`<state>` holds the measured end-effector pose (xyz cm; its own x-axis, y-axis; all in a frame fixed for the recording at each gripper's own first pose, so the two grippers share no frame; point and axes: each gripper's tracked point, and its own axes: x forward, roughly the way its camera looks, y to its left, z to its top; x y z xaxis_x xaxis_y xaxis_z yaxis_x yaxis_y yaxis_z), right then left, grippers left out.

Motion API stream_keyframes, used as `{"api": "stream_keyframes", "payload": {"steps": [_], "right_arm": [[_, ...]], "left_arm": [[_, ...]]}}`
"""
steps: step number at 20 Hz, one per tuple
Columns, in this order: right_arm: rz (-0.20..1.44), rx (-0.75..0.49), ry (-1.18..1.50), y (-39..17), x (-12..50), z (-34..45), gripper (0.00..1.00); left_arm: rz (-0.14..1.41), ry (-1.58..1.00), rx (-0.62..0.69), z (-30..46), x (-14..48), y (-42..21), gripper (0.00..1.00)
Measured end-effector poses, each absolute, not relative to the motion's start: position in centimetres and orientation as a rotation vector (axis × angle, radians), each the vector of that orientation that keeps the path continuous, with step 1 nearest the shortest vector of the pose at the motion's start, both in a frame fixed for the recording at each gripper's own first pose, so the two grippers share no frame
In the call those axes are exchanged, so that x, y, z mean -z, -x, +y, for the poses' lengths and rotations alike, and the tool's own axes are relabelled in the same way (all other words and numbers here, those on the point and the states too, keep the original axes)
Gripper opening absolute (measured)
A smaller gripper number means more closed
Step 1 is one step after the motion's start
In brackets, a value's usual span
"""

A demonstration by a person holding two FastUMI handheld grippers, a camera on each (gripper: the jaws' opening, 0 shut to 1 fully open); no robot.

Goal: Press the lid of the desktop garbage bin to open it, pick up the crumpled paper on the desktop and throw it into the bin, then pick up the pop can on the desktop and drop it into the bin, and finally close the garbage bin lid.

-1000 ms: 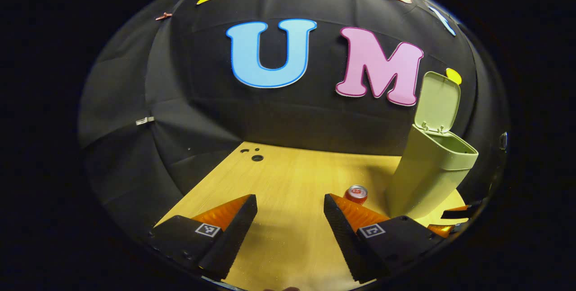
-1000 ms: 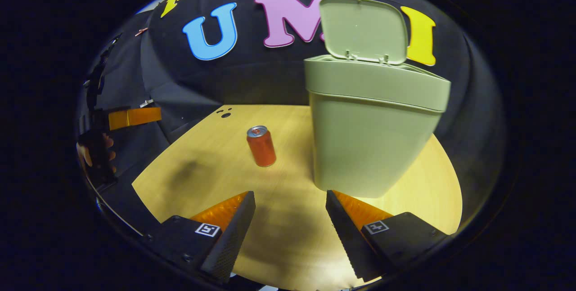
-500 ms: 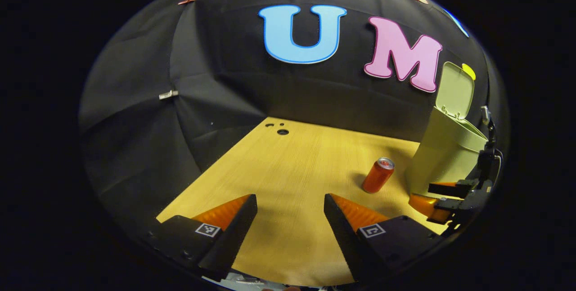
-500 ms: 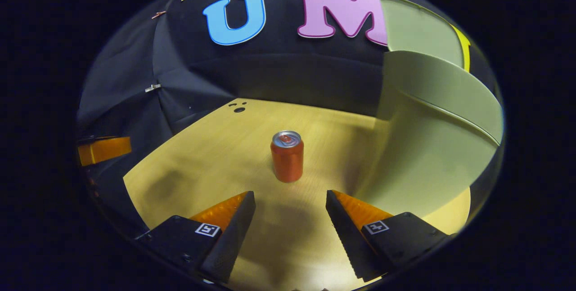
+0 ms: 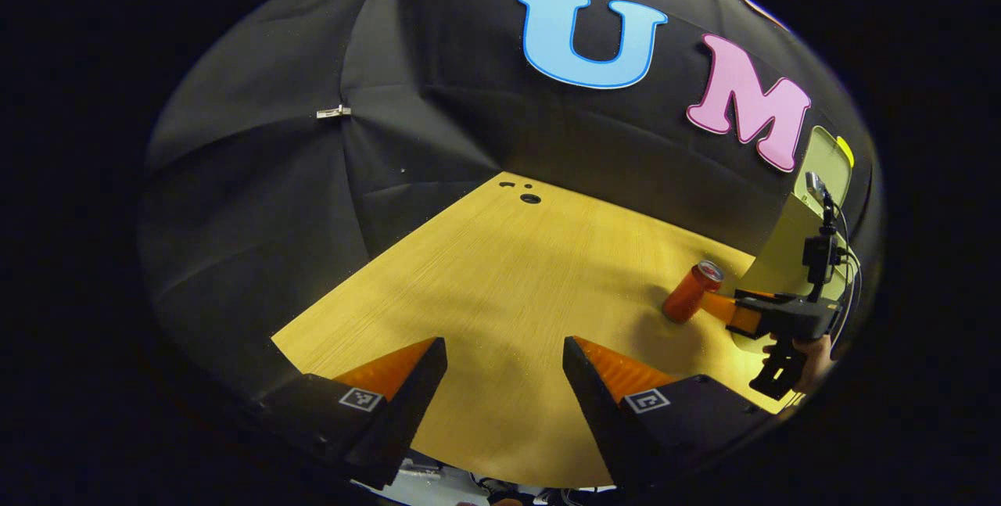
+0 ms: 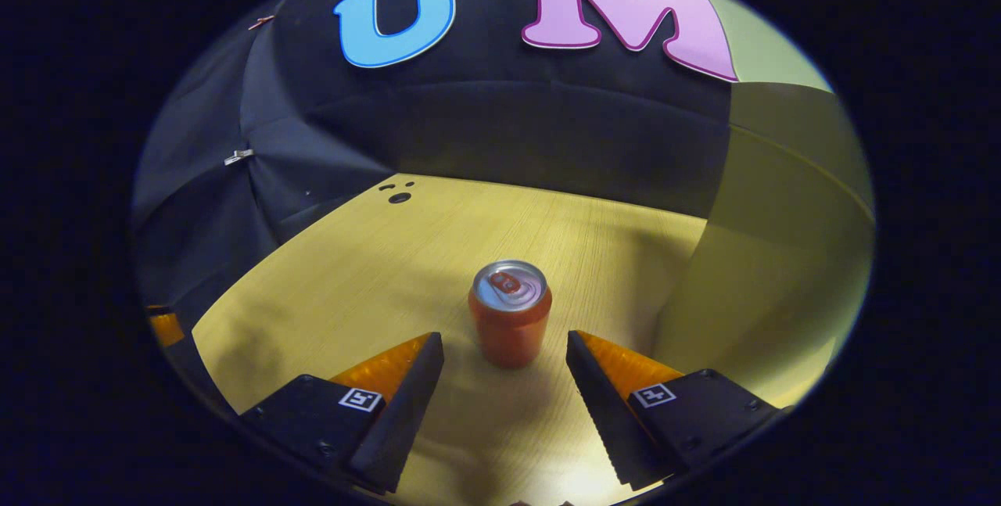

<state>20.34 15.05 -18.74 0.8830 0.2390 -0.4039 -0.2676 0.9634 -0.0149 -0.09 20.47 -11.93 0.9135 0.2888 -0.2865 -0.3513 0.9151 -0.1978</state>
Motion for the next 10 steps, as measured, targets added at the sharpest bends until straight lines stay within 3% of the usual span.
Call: {"api": "stream_keyframes", "payload": {"steps": [10], "right_arm": [[0.413,-0.193,0.083,-25.7,21.1,15.6,0.99]], "left_arm": [[0.281,0.238,-0.351,23.1,12.7,-1.9,0.96]]}}
